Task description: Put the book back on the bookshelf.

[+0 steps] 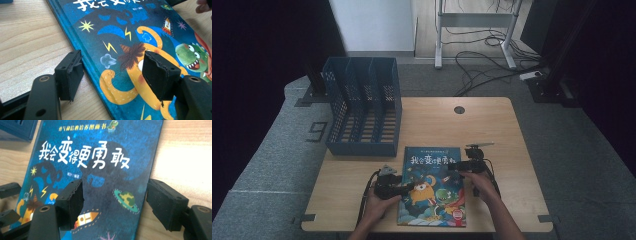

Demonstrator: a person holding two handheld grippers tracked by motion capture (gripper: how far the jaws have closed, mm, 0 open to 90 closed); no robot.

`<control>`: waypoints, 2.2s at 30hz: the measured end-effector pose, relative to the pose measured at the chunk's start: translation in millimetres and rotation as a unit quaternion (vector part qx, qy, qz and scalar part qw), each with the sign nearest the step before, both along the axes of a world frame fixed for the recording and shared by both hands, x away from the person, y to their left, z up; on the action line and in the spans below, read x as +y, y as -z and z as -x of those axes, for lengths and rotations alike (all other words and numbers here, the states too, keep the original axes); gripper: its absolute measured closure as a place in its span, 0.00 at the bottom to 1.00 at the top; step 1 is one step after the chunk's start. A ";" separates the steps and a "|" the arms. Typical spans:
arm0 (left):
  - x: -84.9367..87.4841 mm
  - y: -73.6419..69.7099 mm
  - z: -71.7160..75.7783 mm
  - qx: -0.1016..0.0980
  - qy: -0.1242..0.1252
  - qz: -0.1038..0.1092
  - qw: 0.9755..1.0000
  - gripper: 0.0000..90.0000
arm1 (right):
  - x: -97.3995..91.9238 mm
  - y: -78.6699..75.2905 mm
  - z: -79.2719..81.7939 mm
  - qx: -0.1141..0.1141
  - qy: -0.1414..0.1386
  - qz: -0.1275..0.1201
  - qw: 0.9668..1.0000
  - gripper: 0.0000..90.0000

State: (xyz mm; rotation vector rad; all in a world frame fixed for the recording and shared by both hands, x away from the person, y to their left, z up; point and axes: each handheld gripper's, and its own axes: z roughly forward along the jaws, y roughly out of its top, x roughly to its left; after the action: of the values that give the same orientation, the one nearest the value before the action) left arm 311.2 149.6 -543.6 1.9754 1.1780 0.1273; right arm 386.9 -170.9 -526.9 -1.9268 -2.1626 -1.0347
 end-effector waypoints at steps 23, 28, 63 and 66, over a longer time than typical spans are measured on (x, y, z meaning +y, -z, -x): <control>-1.9 0.0 0.2 -0.005 -0.001 -0.008 1.000 0.36 | -11.4 -10.8 1.5 0.034 -0.006 -0.095 0.995 0.36; -1.4 0.2 -0.1 -0.005 0.000 -0.004 1.000 0.35 | -8.2 -20.9 6.7 -0.012 -0.028 -0.045 0.999 0.47; -1.0 -5.6 1.0 0.011 0.027 0.040 0.999 0.25 | -14.6 -60.6 9.1 -0.098 -0.047 -0.115 0.987 0.84; -3.5 -8.4 6.6 0.012 0.042 0.030 0.999 0.24 | -13.2 -62.7 7.1 -0.100 -0.044 -0.116 0.987 0.84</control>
State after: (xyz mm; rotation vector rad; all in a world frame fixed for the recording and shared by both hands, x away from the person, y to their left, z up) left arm 304.6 146.1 -535.2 1.9753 1.0996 0.0235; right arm 379.8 -184.1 -464.1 -1.6756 -2.0873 -1.4459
